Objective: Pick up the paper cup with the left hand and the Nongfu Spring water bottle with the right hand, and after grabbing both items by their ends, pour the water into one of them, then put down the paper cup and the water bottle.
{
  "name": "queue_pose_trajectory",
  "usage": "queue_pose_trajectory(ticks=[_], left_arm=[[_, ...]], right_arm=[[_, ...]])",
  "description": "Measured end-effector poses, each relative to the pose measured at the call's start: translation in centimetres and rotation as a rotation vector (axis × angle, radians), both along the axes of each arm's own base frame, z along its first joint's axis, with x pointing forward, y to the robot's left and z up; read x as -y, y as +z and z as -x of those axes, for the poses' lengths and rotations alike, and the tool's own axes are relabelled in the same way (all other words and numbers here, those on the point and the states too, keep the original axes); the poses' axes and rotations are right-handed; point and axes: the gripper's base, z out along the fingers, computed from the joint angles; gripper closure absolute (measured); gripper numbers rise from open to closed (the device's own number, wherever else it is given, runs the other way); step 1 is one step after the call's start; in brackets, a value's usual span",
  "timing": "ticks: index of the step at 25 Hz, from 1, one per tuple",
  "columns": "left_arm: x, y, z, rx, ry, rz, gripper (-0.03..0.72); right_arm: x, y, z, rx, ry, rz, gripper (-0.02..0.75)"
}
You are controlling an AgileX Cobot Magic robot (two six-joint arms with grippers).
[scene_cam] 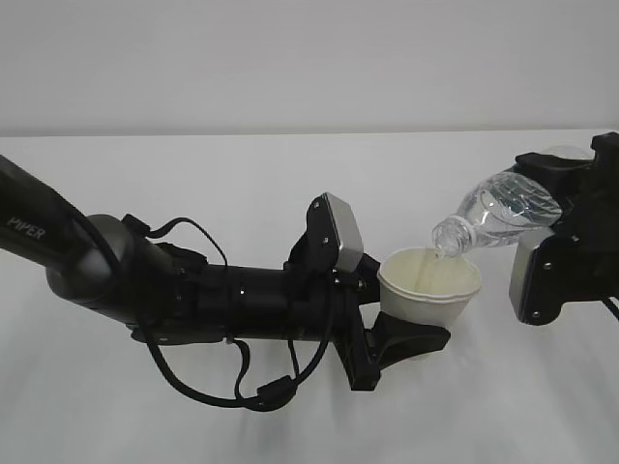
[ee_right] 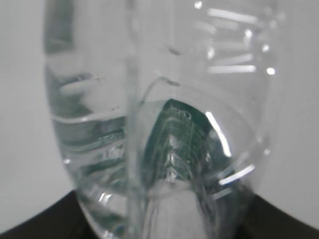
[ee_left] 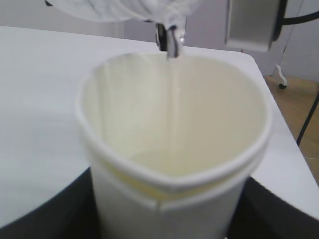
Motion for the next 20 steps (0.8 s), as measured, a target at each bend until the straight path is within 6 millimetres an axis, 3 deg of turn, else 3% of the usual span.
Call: queue_pose_trajectory(ticks=[20], left_arm=[[0.00,0.00,0.00,0.000,0.000,0.000,0.229]], right_arm=[[0.00,0.01,0.00,0.004,0.001,0.007,0.372]])
